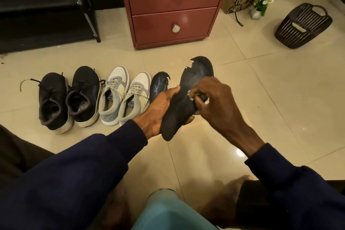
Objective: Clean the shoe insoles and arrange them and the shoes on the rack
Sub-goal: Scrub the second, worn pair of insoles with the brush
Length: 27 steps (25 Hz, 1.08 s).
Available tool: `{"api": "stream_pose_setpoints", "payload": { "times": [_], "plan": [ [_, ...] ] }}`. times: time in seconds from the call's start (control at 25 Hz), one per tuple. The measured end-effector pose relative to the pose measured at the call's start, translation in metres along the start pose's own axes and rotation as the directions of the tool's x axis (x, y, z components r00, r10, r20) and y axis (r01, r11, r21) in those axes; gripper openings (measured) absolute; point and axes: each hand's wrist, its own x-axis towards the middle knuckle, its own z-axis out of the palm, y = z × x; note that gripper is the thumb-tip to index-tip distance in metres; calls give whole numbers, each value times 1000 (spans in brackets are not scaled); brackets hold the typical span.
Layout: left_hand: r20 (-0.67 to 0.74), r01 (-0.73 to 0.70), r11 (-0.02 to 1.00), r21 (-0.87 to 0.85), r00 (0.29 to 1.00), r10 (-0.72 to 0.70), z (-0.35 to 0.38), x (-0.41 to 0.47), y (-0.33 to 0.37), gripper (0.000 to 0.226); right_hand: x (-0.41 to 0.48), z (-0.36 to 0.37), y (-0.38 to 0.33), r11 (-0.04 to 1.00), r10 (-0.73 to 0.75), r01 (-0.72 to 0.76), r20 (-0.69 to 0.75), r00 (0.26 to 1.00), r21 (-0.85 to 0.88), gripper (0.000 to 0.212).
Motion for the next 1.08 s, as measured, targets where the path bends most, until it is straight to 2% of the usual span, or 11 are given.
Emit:
{"api": "stream_pose_setpoints", "payload": {
  "times": [0.08, 0.12, 0.28, 0.44, 0.48, 0.6, 0.64, 0.8, 0.88, 1.0, 1.08],
  "plan": [
    [22, 0, 1000, 10, 1000, 0, 5, -3, -1, 45, 1, -11, 11, 992, 124, -125, -98, 987, 3, 16],
    [12, -7, 1000, 6, 1000, 7, 6, -4, -1, 44, -2, -10, 7, 991, 130, -128, -84, 988, 24, 15],
    [-12, -50, 998, -32, 999, 50, -1, 0, -1, 47, -8, 0, -17, 996, -42, 27, 192, 981, 84, 18],
    [-12, -57, 998, -36, 998, 57, 1, 1, -5, 44, -2, -12, 10, 995, 99, -99, -4, 995, -18, 16],
    [-27, -66, 997, -36, 998, 65, 2, 0, -4, 43, -5, -10, 6, 996, 92, -92, 22, 995, 8, 17],
    [-82, -96, 995, 6, 992, 96, -2, 3, -1, 42, -11, -2, -21, 994, -36, 8, 261, 965, 107, 16],
    [-85, -101, 995, 11, 991, 102, -2, 4, -1, 42, -9, -2, -20, 995, -37, 11, 272, 962, 98, 16],
    [-20, -70, 997, -25, 997, 70, 4, 0, -3, 41, 0, -10, 10, 991, 116, -118, -38, 993, -67, 17],
    [-28, -65, 997, -35, 998, 64, 4, -1, -2, 40, -4, -2, -2, 997, 70, -70, -24, 997, -34, 17],
    [-30, -47, 999, -17, 998, 46, 0, 0, -1, 39, -8, 6, -27, 994, -71, 59, 143, 987, 89, 16],
    [-3, -28, 1000, -9, 1000, 28, 3, -1, -1, 39, -1, -2, -15, 999, -9, 6, 51, 999, 54, 16]
  ]
}}
